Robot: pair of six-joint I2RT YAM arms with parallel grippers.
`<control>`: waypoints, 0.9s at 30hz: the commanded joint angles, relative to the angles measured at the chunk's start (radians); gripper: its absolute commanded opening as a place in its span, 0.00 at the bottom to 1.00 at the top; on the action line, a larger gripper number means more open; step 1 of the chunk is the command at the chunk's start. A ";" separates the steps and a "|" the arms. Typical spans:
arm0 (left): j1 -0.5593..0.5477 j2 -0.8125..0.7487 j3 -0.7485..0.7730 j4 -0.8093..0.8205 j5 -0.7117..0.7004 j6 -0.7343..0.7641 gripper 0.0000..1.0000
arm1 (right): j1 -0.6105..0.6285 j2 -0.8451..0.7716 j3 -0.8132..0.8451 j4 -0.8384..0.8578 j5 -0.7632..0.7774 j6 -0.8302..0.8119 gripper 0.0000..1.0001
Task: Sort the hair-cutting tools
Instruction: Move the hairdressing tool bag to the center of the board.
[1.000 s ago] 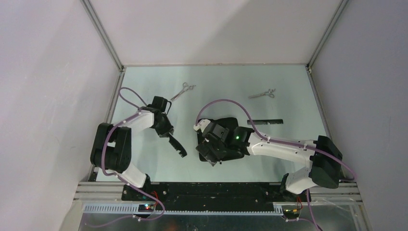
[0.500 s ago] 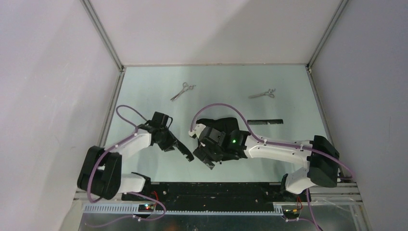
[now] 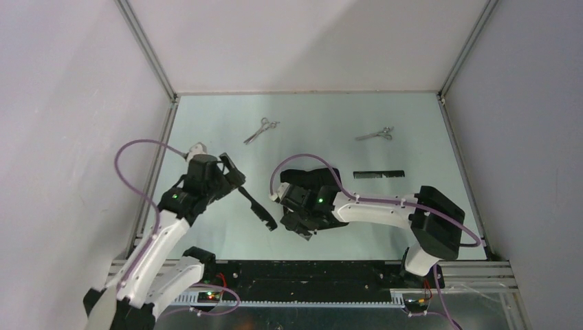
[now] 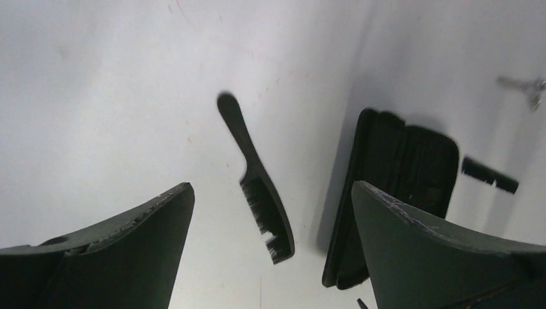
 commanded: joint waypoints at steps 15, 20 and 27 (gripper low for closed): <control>0.010 -0.294 -0.007 0.048 -0.490 0.436 1.00 | -0.196 0.168 0.025 0.039 0.058 -0.400 0.88; 0.010 -0.314 -0.073 0.082 -0.531 0.450 1.00 | -0.305 0.225 0.102 0.181 0.137 -0.512 0.88; 0.009 -0.303 -0.074 0.103 -0.573 0.476 1.00 | -0.359 0.268 0.302 0.146 0.197 -0.478 0.88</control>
